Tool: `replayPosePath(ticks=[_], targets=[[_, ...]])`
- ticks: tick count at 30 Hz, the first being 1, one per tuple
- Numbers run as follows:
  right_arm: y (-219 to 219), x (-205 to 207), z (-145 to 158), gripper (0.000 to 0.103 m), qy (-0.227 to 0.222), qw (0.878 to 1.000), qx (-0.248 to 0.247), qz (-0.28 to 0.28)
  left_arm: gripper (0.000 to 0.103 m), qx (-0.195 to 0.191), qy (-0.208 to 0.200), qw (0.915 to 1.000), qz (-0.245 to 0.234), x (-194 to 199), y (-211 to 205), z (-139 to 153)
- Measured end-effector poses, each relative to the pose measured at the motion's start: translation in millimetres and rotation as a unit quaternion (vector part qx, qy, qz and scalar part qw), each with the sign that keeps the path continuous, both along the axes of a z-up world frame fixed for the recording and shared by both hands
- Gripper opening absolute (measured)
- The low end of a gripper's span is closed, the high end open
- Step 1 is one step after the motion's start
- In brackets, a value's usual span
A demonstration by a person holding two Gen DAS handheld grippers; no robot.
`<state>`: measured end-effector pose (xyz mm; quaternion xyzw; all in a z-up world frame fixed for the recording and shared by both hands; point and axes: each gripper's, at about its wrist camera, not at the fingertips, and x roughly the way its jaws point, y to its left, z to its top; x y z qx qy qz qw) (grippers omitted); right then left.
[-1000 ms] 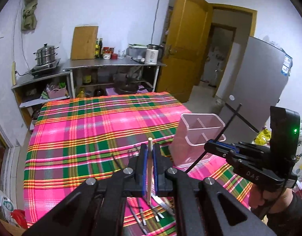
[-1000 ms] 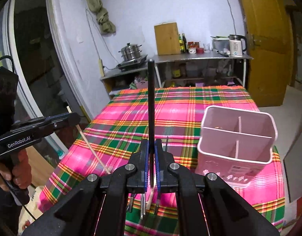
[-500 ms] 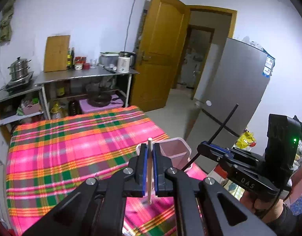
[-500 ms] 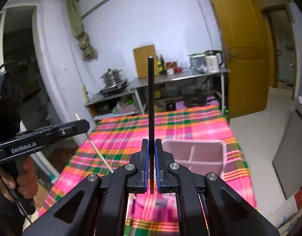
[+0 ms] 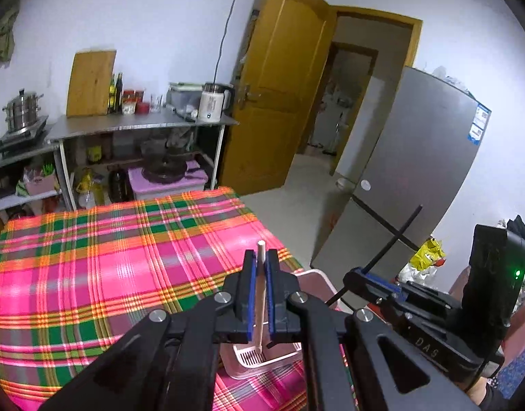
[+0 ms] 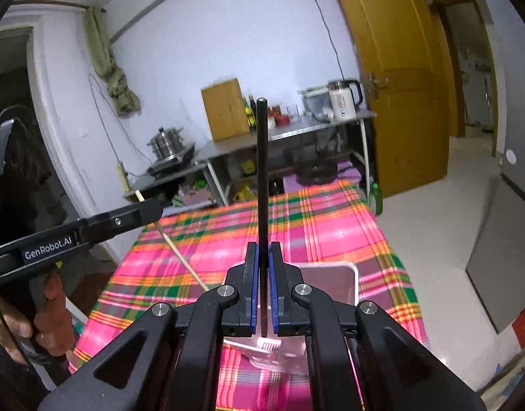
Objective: Organize utensils
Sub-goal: 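Lift both held chopsticks upright and carry them over the pink caddy, then release the wooden chopstick into the caddy with the left tool while the right tool releases its black one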
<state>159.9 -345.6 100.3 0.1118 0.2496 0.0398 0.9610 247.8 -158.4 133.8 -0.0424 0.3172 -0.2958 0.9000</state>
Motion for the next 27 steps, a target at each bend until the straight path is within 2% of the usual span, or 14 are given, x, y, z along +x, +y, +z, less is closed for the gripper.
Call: replayPosePath(ticks=[7, 12, 15, 16, 19, 27], targets=[[2, 20, -40, 0.006, 0.056, 0.998, 0.003, 0.003, 0.006, 0.017, 0.044, 0.9989, 0.003, 12, -2, -41], [-1, 26, -57, 0.006, 0.082, 0.997, 0.000, -0.005, 0.008, 0.018, 0.060, 0.9980, 0.010, 15, 2, -56], [-4, 24, -56, 0.008, 0.081, 0.997, -0.003, -0.011, 0.016, 0.018, 0.057, 0.9981, 0.016, 13, 6, -58], [-3, 23, -55, 0.011, 0.079, 0.997, -0.004, -0.012, 0.024, 0.015, 0.055, 0.9982, 0.018, 11, 8, -58], [-4, 17, -51, 0.012, 0.073, 0.997, -0.005, -0.016, 0.025, 0.009, 0.048, 0.9986, 0.021, 6, 15, -57], [-2, -13, -39, 0.013, 0.051, 0.998, -0.014, -0.026, 0.038, 0.002, 0.014, 0.9992, 0.038, -22, 38, -41]])
